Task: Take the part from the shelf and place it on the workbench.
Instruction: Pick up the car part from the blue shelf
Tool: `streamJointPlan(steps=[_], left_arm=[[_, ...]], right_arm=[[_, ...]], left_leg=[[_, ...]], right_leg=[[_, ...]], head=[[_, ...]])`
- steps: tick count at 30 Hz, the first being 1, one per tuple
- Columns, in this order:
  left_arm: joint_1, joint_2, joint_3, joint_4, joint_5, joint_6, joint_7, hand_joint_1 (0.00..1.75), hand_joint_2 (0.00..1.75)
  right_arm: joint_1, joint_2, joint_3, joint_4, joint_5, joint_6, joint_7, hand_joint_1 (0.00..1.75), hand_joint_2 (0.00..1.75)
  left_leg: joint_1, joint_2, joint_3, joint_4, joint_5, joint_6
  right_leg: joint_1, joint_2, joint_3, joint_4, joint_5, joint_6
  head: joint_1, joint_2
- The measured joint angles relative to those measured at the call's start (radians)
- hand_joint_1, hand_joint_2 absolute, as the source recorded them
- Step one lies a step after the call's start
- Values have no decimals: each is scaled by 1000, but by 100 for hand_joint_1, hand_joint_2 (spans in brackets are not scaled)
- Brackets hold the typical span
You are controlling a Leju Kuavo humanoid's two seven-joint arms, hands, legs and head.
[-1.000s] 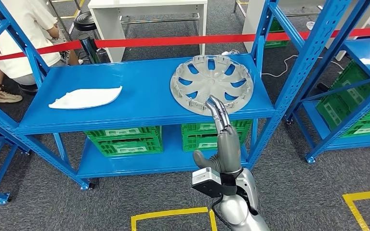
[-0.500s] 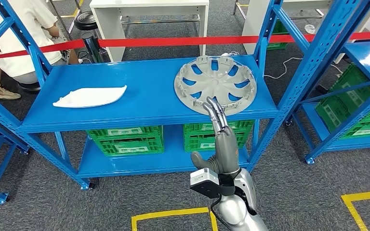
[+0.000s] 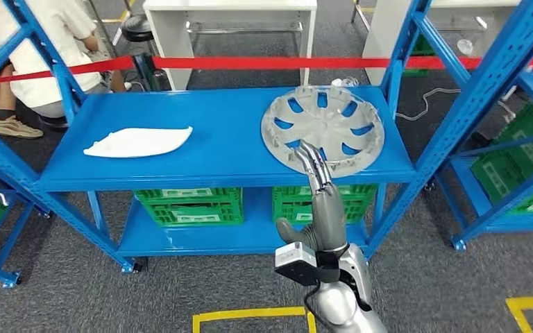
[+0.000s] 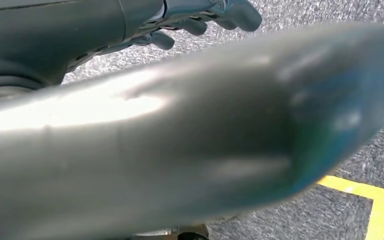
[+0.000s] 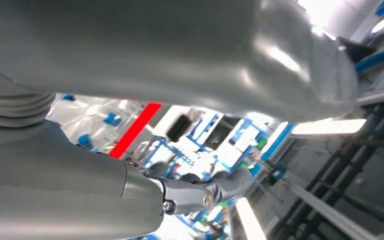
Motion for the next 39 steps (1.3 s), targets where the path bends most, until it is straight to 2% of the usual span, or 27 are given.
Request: streamJointPlan(steps=[2,3,4,5,7,8,9,10,12,13,14,16,18,22,27,37,39], left_arm=[[-2,-1,0,-1,-1,1,0,0,0],[-4,-1,0,-1,-1,1,0,0,0],[-5,-1,0,-1,-1,1,0,0,0],[-4,-1,0,-1,-1,1,1,0,0],[0,-1,0,0,0,1,4,0,0],[4,-1,0,0,1,1,5,0,0],[8,-1,1,0,1,0,6,0,0],[11,-1,1,1,0,-2,6,0,0],[13,-1,1,1,-2,-8,5,0,0],[13,-1,1,1,-3,-12,4,0,0],[12,-1,1,2,-5,-14,2,0,0],[10,-2,1,2,-7,-18,1,0,0],[10,-2,1,2,-8,-19,1,0,0],[9,-5,2,3,-9,-31,1,0,0],[9,-7,2,3,-11,-36,1,0,0],[9,-7,2,3,-13,-37,1,0,0],[10,-7,2,3,-15,-38,1,0,0]], right_arm=[[0,0,0,0,1,0,3,0,0],[-1,0,0,-1,1,0,3,0,0],[-2,0,1,-1,2,0,4,0,0],[-3,1,2,-1,2,1,4,0,0],[-4,1,4,-1,4,3,6,0,0],[-4,1,5,-1,4,5,7,0,0],[-4,1,6,0,4,6,9,0,0],[-4,1,6,0,4,7,9,0,0],[-5,2,8,0,4,8,12,0,0],[-6,2,9,0,4,9,14,0,0],[-6,2,10,0,4,9,16,0,0],[-6,3,11,0,4,10,20,0,0],[-6,2,10,0,4,10,21,0,0],[-9,2,10,0,3,13,26,0,0],[-11,2,10,0,2,20,29,0,0],[-15,2,10,3,-11,38,39,0,0],[-24,2,6,10,-30,63,45,0,87]], left_leg=[[2,2,13,-4,-10,-13],[4,-10,12,10,-19,-18],[6,-25,-3,45,-35,-22],[7,-44,-35,103,-55,-24],[7,-61,-132,247,-92,-25],[7,-62,-174,294,-89,-24],[7,-63,-199,305,-63,-21],[6,-65,-206,276,-17,-17],[2,-72,-183,158,90,-5],[-1,-76,-167,107,120,1],[-3,-79,-155,72,130,4],[-5,-82,-144,47,119,2],[-4,-84,-143,42,113,1],[-5,-86,-141,41,105,11],[-5,-86,-139,41,103,15],[-5,-85,-135,41,104,16],[-5,-85,-134,40,104,16]], right_leg=[[0,11,7,-1,-11,-19],[-1,16,13,-3,-17,-27],[-3,20,22,-4,-23,-34],[-5,23,31,-6,-29,-40],[-3,33,48,-6,-46,-47],[-1,40,59,-6,-55,-48],[0,48,72,-6,-64,-48],[0,54,88,-5,-74,-46],[2,63,117,-6,-94,-41],[3,68,125,-6,-103,-35],[4,70,128,-5,-109,-31],[4,73,126,-6,-113,-25],[4,69,130,-15,-114,-25],[4,66,140,-31,-116,-21],[4,66,145,-40,-115,-10],[5,65,149,-40,-113,-7],[5,65,149,-40,-113,-7]], head=[[-3,0],[-4,0],[-6,0],[-8,0],[-9,0],[-9,0],[-9,0],[-9,0],[-9,0],[-10,0],[-11,0],[-12,0],[-11,0],[-12,0],[-12,0],[-12,0],[-12,0]])
